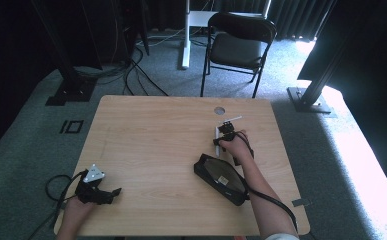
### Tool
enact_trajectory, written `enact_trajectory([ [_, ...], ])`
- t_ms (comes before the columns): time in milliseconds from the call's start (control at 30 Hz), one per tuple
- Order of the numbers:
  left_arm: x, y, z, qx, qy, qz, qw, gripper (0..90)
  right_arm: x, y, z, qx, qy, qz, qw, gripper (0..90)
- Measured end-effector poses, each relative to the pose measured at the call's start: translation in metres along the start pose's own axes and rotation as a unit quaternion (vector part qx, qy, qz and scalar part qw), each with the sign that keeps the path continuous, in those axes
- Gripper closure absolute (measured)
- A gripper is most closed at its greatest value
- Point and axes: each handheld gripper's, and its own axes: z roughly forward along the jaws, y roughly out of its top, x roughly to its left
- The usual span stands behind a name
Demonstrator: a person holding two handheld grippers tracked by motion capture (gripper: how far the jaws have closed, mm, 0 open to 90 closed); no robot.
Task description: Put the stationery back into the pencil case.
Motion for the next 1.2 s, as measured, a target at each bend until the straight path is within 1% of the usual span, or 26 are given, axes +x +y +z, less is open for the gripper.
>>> enact_trajectory([
  [67, 0.000, 0.000, 0.000, 0.000, 0.000, 0.000, 1.0000, 2.2, -0.002, 0.000, 0.000, 0.002, -0.005, -0.007, 1.0000, 73.4],
  [167, 0.000, 0.000, 0.000, 0.000, 0.000, 0.000, 1.0000, 2.2, -0.004, -0.001, -0.001, 0.000, -0.007, -0.011, 0.9999, 77.5],
  [200, 0.000, 0.000, 0.000, 0.000, 0.000, 0.000, 1.0000, 2.2, -0.004, -0.001, -0.001, -0.001, -0.006, -0.009, 0.9999, 77.9],
  [267, 0.000, 0.000, 0.000, 0.000, 0.000, 0.000, 1.0000, 2.2, -0.006, -0.001, -0.002, 0.004, 0.005, -0.002, 1.0000, 78.5],
  [333, 0.000, 0.000, 0.000, 0.000, 0.000, 0.000, 1.0000, 2.2, -0.006, 0.000, -0.003, 0.012, 0.009, -0.003, 0.9999, 78.5],
  [433, 0.000, 0.000, 0.000, 0.000, 0.001, 0.000, 1.0000, 2.2, -0.008, 0.000, -0.005, 0.010, 0.009, -0.001, 0.9999, 78.6],
  [500, 0.000, 0.000, 0.000, 0.000, 0.000, 0.000, 1.0000, 2.2, -0.010, -0.001, -0.010, 0.006, 0.017, 0.001, 0.9998, 78.5],
  [567, 0.000, 0.000, 0.000, 0.000, 0.001, 0.000, 1.0000, 2.2, -0.013, -0.002, -0.015, 0.001, 0.017, 0.001, 0.9999, 78.6],
  [633, 0.000, 0.000, 0.000, 0.000, 0.000, 0.000, 1.0000, 2.2, -0.016, -0.004, -0.020, -0.004, 0.024, 0.007, 0.9997, 78.5],
  [700, 0.000, 0.000, 0.000, 0.000, 0.001, 0.000, 1.0000, 2.2, -0.018, -0.006, -0.024, -0.004, 0.020, 0.003, 0.9998, 78.5],
  [733, 0.000, 0.000, 0.000, 0.000, 0.001, 0.000, 1.0000, 2.2, -0.020, -0.007, -0.026, -0.008, 0.024, 0.009, 0.9997, 78.6],
  [800, 0.000, 0.000, 0.000, 0.000, 0.001, 0.000, 1.0000, 2.2, -0.021, -0.008, -0.030, -0.010, 0.028, 0.010, 0.9995, 78.5],
  [900, 0.000, 0.000, 0.000, 0.000, 0.001, -0.001, 1.0000, 2.2, -0.022, -0.011, -0.036, -0.014, 0.031, 0.007, 0.9994, 78.5],
  [967, 0.000, 0.000, 0.000, 0.000, 0.002, -0.001, 1.0000, 2.2, -0.024, -0.012, -0.039, -0.012, 0.031, 0.001, 0.9995, 78.5],
  [1000, 0.000, 0.000, 0.000, 0.000, 0.002, -0.001, 1.0000, 2.2, -0.025, -0.013, -0.041, -0.015, 0.032, 0.005, 0.9994, 78.5],
  [1067, 0.000, 0.000, 0.000, 0.000, 0.002, -0.002, 1.0000, 2.2, -0.026, -0.013, -0.042, -0.014, 0.032, 0.004, 0.9994, 78.6],
  [1200, 0.000, 0.000, 0.000, 0.000, 0.002, -0.002, 1.0000, 2.2, -0.029, -0.017, -0.051, -0.024, 0.040, 0.008, 0.9989, 78.5],
])
